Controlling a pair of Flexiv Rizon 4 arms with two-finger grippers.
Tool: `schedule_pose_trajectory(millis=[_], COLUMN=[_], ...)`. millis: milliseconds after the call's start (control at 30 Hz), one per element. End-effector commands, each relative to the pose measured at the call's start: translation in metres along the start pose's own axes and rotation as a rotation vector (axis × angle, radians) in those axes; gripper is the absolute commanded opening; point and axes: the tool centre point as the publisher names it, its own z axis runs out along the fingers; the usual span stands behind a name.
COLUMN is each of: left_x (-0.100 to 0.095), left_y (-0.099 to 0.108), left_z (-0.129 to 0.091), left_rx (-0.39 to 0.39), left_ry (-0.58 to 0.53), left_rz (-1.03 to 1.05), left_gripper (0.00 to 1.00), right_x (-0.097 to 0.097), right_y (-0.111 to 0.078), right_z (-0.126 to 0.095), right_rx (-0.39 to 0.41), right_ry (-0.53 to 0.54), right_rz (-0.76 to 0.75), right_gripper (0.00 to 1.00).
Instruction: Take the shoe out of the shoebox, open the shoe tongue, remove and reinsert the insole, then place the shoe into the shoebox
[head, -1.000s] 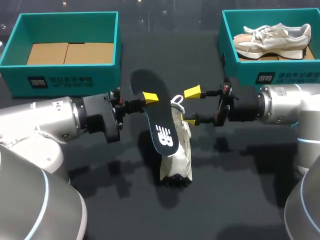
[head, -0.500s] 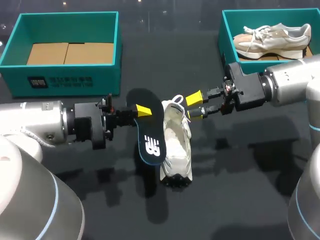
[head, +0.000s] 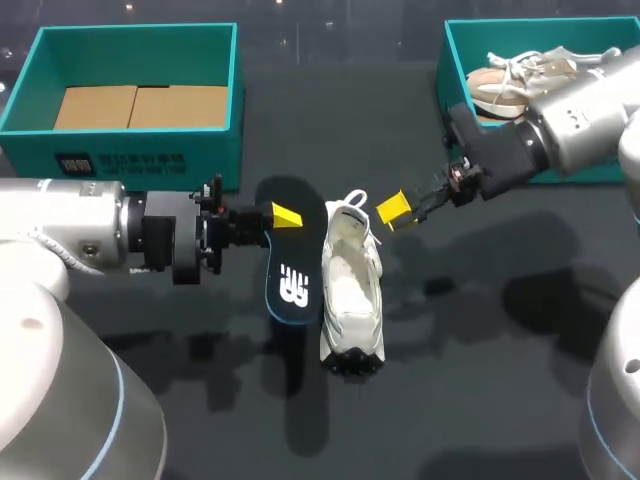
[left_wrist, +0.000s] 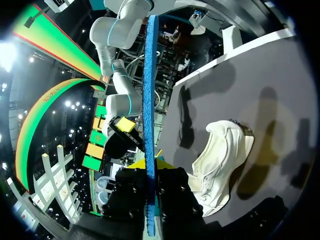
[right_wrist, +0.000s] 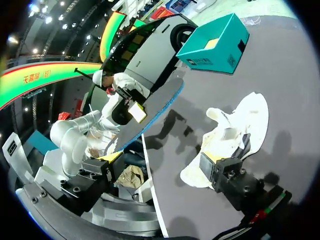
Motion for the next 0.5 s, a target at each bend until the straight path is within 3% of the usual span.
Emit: schedule_pose_trajectory(millis=[33,400,433,500], left_x=[-0.002,-0.002,0.0,0.0], left_y=[-0.02,-0.02,-0.028,-0.046], left_z=[-0.016,-0.016,-0.008,-0.002], left_rx=[-0.048,-0.048,-0.022,0.048], left_ry=[0.077,0.077,0.083,0.096], left_rz=[0.108,0.108,0.09,0.018], left_gripper=[0.0,0.0,0.0,0.0], right_x=[-0.005,-0.005,-0.005,-0.001], right_y=[-0.021,-0.021,-0.021,-0.032], right_z=[-0.022,-0.022,-0.022,-0.024], right_rx=[0.163,0.163,0.163,0.246], right_ry=[-0.167,-0.167,-0.167,-0.178], right_rz=[-0.178,-0.178,-0.178,-0.359], right_gripper=[1.0,1.0,1.0,1.0])
